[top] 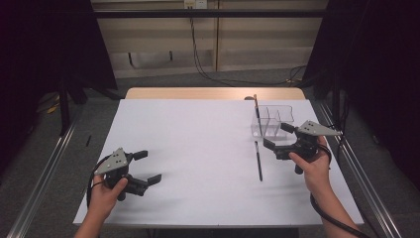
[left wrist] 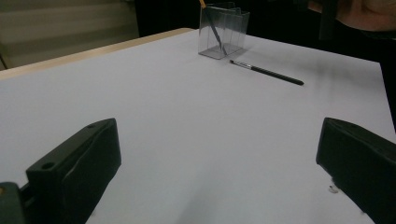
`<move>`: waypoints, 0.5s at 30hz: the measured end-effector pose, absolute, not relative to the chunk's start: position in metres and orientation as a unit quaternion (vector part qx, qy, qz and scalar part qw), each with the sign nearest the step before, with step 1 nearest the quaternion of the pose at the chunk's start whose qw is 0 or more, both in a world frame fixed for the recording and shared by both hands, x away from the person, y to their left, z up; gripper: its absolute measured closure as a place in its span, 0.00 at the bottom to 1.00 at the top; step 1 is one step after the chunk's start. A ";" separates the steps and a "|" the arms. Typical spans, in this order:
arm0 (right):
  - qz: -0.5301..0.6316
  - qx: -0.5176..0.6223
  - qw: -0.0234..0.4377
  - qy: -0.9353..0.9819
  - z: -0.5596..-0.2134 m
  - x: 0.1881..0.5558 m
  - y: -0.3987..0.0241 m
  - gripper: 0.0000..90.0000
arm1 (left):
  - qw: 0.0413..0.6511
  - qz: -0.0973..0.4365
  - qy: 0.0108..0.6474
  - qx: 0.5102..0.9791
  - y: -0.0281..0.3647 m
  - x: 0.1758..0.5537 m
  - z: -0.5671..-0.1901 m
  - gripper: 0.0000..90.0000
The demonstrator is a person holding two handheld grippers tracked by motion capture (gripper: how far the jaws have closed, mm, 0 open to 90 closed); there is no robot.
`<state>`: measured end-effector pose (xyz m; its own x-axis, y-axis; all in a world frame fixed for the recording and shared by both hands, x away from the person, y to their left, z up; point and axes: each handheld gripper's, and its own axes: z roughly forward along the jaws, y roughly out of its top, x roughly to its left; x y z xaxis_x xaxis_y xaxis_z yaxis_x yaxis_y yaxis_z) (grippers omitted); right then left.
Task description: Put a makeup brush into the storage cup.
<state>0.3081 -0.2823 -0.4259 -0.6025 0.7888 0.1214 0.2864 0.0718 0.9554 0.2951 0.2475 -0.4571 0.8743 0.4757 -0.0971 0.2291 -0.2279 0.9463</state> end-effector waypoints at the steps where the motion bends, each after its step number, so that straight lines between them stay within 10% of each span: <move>1: 0.560 0.386 0.225 0.697 -0.427 0.306 -0.283 0.02 | 0.577 0.107 0.227 0.777 0.248 0.295 -0.457 0.00; 15: 0.558 0.381 0.224 0.703 -0.435 0.289 -0.290 0.01 | 0.577 0.106 0.228 0.777 0.247 0.295 -0.459 0.00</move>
<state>0.2886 -0.2898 -0.4353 -0.6100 0.7846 0.1109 0.2858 0.0873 0.9543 0.2953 0.2470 -0.4586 0.8732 0.4773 -0.0988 0.2320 -0.2288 0.9454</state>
